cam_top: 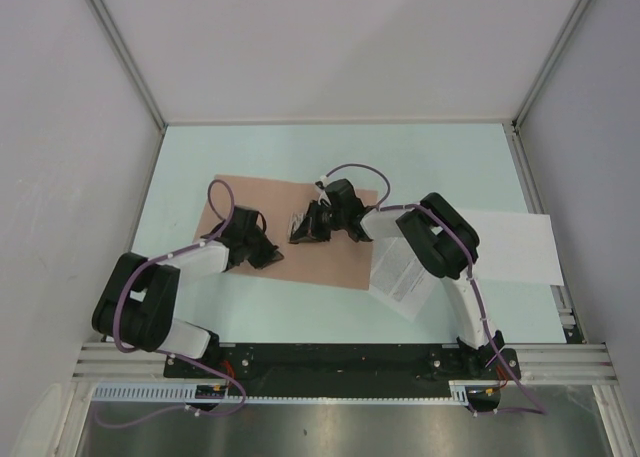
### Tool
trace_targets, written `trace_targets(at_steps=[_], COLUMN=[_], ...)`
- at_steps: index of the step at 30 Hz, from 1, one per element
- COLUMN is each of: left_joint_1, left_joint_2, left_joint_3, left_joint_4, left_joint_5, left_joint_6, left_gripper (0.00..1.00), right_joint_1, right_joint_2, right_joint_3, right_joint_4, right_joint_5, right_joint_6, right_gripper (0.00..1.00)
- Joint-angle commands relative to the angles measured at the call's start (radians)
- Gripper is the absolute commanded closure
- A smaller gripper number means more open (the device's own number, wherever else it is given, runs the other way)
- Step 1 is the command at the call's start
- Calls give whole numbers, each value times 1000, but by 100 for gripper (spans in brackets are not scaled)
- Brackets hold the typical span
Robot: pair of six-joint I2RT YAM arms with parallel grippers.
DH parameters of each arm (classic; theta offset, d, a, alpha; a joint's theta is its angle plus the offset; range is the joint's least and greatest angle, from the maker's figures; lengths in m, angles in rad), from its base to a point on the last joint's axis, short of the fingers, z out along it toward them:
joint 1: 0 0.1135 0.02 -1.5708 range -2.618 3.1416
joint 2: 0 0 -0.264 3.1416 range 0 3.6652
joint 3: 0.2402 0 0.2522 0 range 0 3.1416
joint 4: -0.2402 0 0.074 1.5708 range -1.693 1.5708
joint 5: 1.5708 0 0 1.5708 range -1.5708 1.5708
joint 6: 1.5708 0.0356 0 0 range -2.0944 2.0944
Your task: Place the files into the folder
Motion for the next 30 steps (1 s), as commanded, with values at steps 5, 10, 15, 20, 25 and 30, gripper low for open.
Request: trace_targets(at_steps=[5, 10, 15, 20, 25, 30], left_joint_1=[-17, -18, -21, -21, -23, -21], left_joint_2=[-34, -36, -37, -57, 1, 99], left_joint_3=[-26, -26, -28, -14, 64, 77], left_joint_4=[-129, -126, -119, -82, -92, -165], left_joint_5=[-69, -63, -55, -21, -10, -62], left_joint_6=[30, 30, 34, 56, 39, 14], left_gripper=[95, 95, 95, 89, 85, 97], right_joint_1=[-4, -4, 0, 2, 10, 13], right_joint_2=[36, 50, 64, 55, 33, 27], right_joint_3=[-2, -2, -2, -2, -2, -2], right_joint_4=[90, 110, 136, 113, 70, 18], right_joint_5=[-25, -36, -53, -56, -47, -50], right_joint_6=[23, 37, 52, 32, 8, -12], right_gripper=[80, 82, 82, 100, 100, 100])
